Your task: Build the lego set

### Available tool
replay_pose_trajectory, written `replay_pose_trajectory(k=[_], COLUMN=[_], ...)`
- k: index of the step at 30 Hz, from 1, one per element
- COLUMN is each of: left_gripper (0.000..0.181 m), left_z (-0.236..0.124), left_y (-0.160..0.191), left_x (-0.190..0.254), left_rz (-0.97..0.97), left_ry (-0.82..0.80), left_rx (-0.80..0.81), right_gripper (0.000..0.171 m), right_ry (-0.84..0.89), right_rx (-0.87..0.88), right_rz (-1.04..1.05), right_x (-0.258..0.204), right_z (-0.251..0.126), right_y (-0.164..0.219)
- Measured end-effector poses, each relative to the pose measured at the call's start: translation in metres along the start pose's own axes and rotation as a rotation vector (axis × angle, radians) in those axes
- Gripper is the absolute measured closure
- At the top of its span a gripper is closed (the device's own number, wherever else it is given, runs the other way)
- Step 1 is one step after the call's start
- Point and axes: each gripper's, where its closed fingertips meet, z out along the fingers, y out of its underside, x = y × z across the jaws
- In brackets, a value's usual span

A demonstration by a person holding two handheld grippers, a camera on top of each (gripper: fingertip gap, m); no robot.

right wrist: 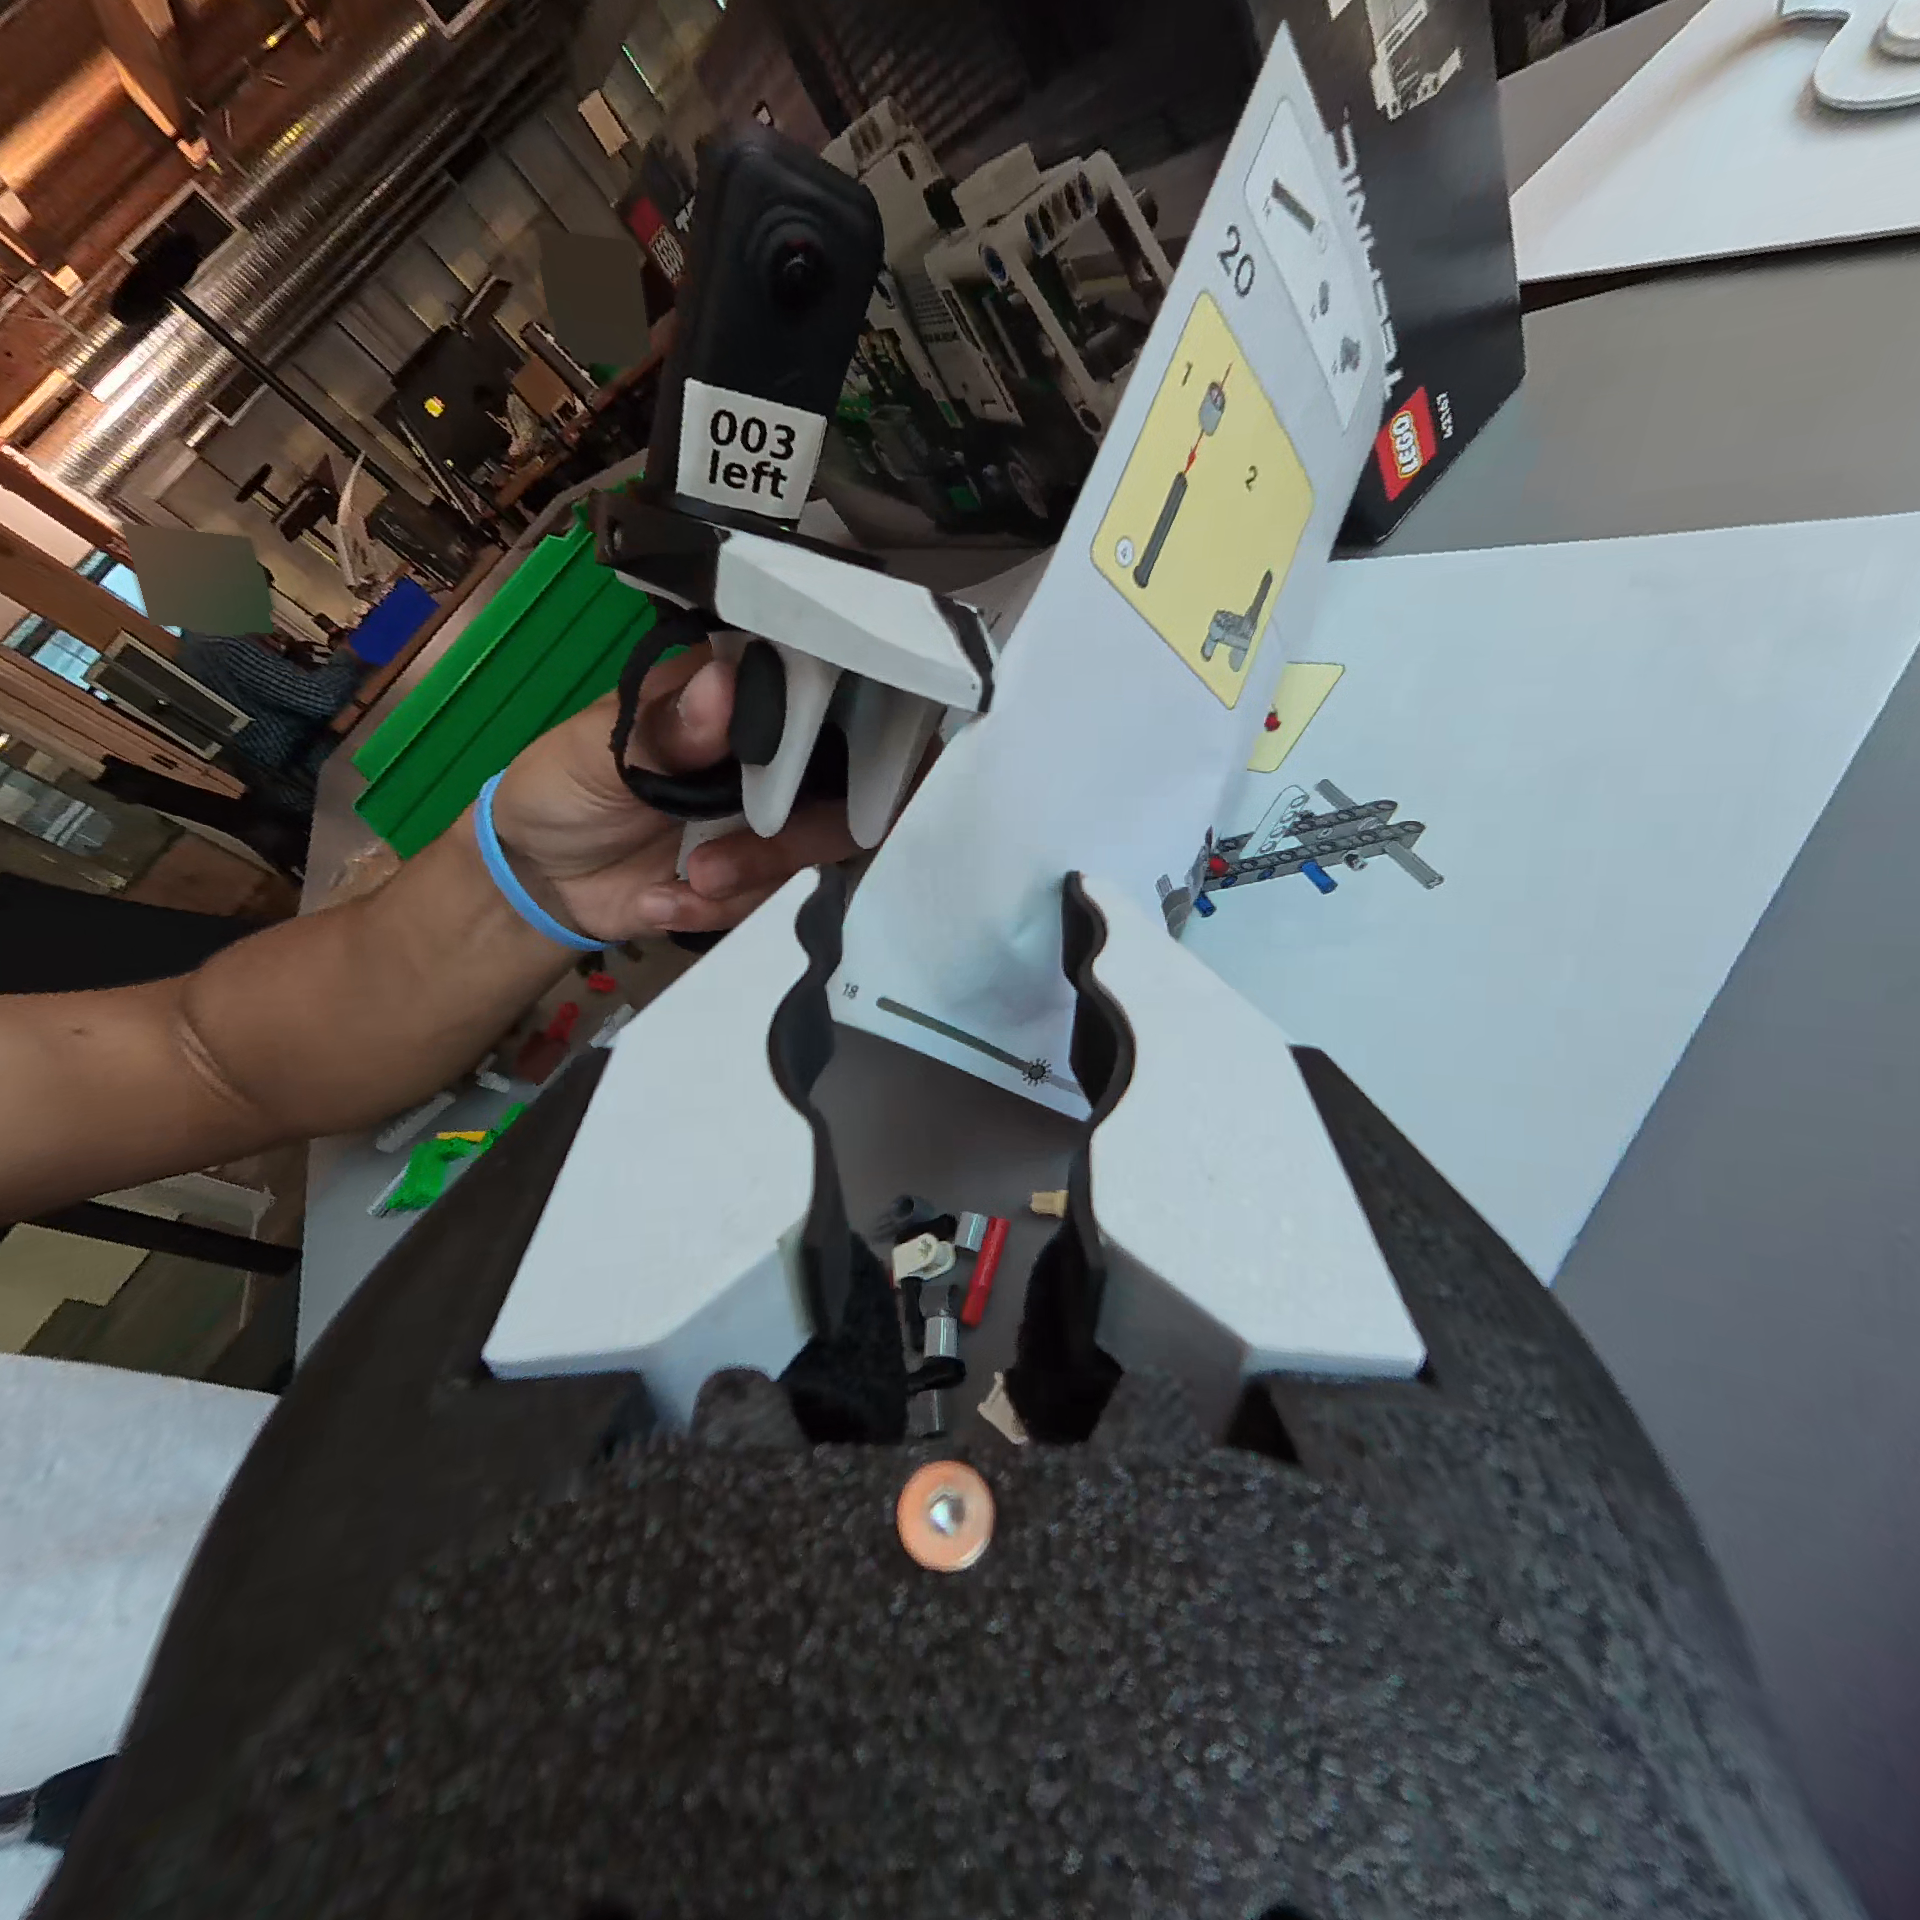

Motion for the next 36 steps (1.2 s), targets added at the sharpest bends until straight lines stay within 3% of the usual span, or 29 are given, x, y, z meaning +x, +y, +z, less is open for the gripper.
replay_pose_trajectory(k=[1, 36], left_gripper=[0.181, 0.172], left_z=[0.000, -0.002], left_y=[0.001, 0.013], left_x=[0.001, 0.006], left_rz=[0.001, 0.041], left_ry=[0.011, 0.028], left_rx=[-0.006, -0.076], right_gripper=[0.133, 0.141], right_ry=[-0.012, -0.064], right_rx=[0.007, 0.046], right_rz=[0.015, 0.111], right_x=[-0.001, 0.002], right_z=[-0.001, -0.003], right_y=[-0.001, -0.005])
